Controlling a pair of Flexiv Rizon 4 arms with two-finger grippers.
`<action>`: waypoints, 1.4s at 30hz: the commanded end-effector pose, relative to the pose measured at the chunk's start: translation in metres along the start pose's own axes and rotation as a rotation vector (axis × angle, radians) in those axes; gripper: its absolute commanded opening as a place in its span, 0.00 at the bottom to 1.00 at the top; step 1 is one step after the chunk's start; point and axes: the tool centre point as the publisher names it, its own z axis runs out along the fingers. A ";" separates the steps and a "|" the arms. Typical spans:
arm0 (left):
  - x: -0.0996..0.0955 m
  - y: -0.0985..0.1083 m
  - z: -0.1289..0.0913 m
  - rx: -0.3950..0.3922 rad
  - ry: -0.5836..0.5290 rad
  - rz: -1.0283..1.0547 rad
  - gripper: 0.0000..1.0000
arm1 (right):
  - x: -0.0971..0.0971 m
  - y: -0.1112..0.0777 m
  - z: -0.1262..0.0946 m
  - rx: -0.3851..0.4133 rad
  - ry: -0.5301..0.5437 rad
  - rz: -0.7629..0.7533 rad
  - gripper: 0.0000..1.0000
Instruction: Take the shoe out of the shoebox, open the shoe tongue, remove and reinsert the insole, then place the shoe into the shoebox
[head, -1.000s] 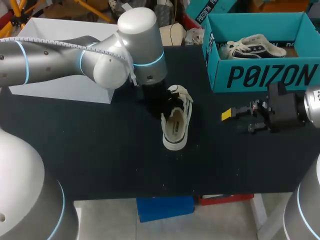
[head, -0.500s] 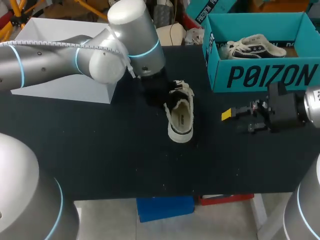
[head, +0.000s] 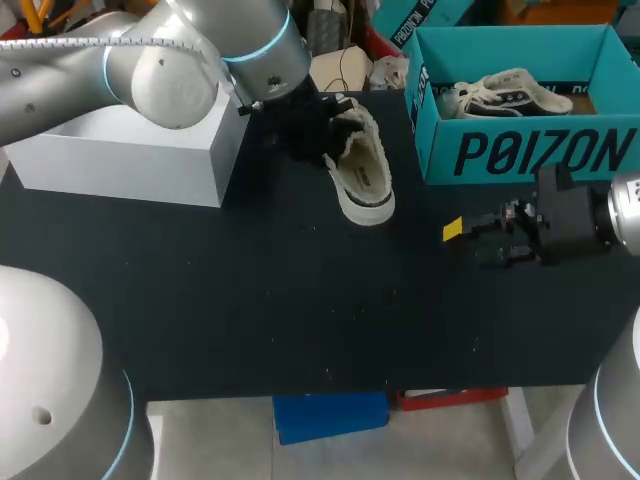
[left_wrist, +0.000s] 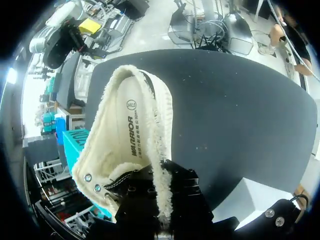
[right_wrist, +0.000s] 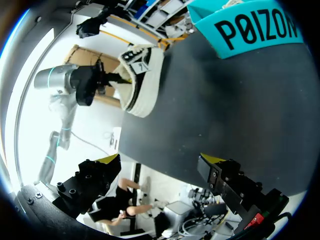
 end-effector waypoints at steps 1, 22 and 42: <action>0.019 0.004 -0.087 -0.121 -0.038 -0.098 0.00 | 0.000 0.001 0.000 0.001 -0.001 0.001 1.00; 0.181 0.110 -0.158 -0.280 -0.167 -0.527 0.00 | 0.000 0.001 0.000 0.001 -0.001 0.001 1.00; 0.281 0.188 -0.130 -0.328 -0.115 -0.726 0.00 | 0.000 0.001 0.000 0.001 -0.001 0.001 1.00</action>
